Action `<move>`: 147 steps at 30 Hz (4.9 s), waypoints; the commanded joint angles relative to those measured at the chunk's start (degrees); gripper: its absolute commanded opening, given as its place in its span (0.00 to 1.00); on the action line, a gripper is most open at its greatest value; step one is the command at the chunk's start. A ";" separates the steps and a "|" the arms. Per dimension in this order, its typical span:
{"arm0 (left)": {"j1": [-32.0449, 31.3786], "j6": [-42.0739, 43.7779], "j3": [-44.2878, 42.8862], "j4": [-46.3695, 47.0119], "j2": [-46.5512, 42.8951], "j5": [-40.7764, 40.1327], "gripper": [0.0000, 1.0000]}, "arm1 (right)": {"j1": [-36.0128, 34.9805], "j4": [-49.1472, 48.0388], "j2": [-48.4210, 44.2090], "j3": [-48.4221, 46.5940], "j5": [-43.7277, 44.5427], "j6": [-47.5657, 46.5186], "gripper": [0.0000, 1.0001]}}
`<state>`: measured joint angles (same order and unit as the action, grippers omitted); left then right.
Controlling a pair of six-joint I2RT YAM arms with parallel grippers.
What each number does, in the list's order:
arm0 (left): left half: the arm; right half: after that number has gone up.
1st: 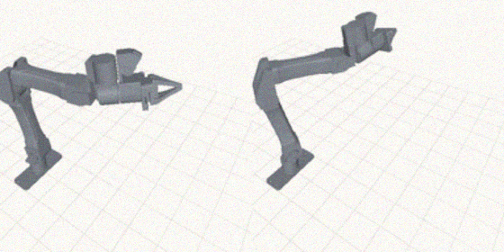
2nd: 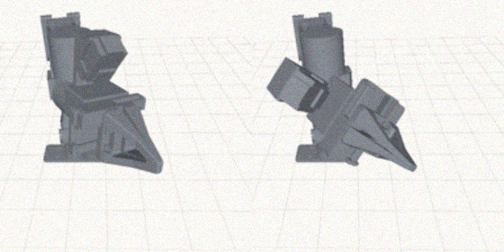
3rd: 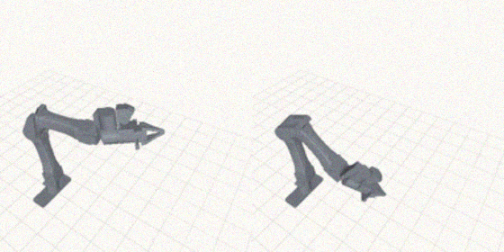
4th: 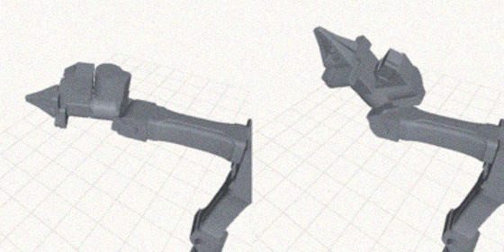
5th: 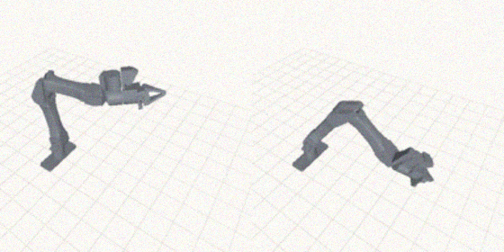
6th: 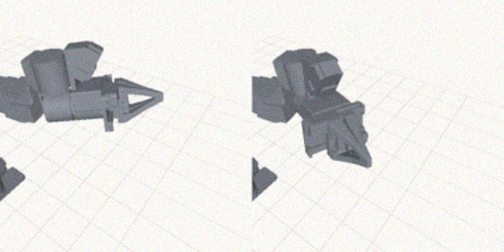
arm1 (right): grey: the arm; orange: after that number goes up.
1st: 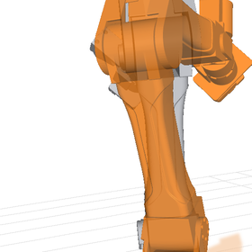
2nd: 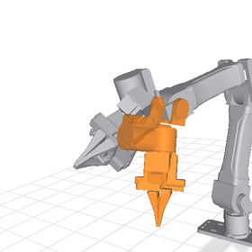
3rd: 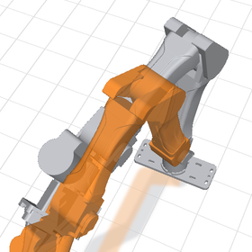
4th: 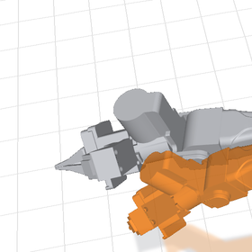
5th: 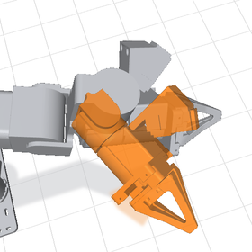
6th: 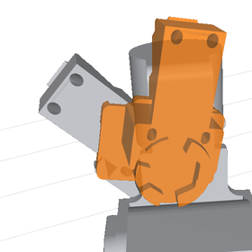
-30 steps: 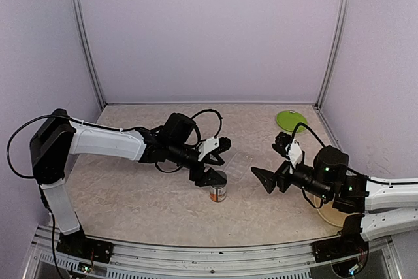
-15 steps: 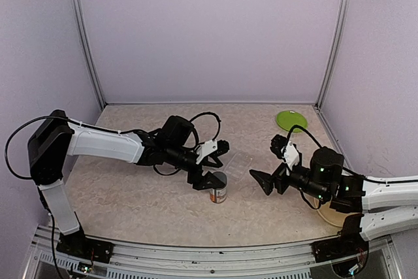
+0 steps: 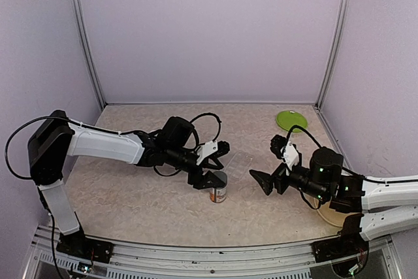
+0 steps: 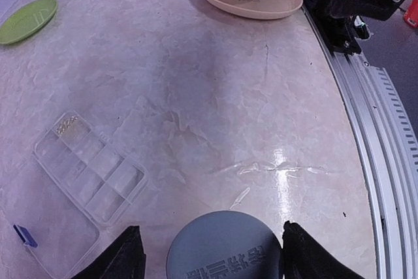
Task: Sort the pills into containers
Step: Pick up the pill bottle from the center of the board, then pass from the left arm to the right, then unscrew the lid of the pill bottle from the pill bottle.
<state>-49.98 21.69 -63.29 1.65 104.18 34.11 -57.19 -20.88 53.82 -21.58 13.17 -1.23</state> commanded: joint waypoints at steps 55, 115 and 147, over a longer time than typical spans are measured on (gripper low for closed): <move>-7.38 -8.52 1.02 5.78 -22.15 14.84 0.33 | 4.13 -16.07 3.80 -1.90 -52.52 4.80 1.00; -9.58 -26.63 2.20 16.35 -19.09 -5.33 0.29 | 4.40 -14.22 14.42 -9.56 -38.64 6.16 0.29; -11.81 -34.76 0.71 23.28 -17.99 -7.75 0.99 | 1.92 -18.02 15.03 -8.79 -34.00 6.85 0.29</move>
<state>-61.01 -13.06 -62.00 20.67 85.78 23.29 -54.17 -36.25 67.24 -28.99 -19.92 4.47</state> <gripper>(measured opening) 0.988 0.513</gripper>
